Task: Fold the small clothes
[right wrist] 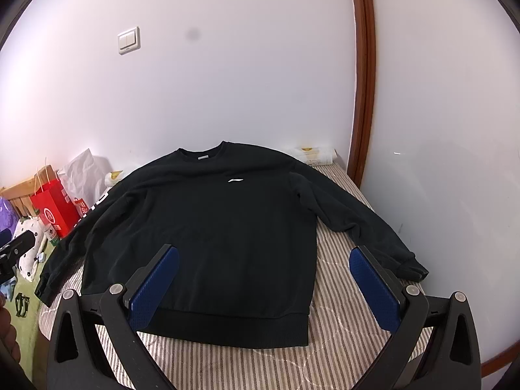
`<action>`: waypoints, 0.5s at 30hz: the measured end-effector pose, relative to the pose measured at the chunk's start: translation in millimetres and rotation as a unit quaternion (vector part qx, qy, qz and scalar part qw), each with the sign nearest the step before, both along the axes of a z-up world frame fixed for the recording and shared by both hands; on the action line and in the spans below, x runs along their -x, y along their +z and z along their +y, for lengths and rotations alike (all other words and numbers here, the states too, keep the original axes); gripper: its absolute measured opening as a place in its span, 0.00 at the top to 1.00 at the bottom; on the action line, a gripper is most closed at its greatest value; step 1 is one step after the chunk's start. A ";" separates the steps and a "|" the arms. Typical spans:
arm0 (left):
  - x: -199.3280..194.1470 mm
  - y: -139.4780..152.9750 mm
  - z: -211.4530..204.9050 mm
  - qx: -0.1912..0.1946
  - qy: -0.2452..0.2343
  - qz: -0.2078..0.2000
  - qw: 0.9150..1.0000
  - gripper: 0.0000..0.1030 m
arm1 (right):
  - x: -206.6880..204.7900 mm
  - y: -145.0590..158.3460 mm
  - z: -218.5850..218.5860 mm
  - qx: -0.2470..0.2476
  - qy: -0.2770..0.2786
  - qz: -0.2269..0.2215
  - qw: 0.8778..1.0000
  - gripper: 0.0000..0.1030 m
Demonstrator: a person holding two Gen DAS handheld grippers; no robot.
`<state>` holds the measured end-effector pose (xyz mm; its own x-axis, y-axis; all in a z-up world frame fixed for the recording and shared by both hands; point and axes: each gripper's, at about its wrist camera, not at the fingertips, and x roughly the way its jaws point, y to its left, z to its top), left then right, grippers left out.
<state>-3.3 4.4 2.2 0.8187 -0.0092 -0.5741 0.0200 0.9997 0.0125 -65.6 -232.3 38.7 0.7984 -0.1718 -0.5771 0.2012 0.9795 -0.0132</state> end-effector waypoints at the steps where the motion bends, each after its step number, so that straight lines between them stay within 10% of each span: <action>1: -0.1 0.3 0.4 0.001 0.000 0.001 1.000 0.00 | 0.1 0.0 0.1 0.000 0.000 0.000 1.000 0.00; 15: 1.1 1.0 1.0 0.001 0.001 -0.001 1.000 0.00 | 0.9 0.6 -1.7 -0.001 0.000 -0.001 1.000 0.00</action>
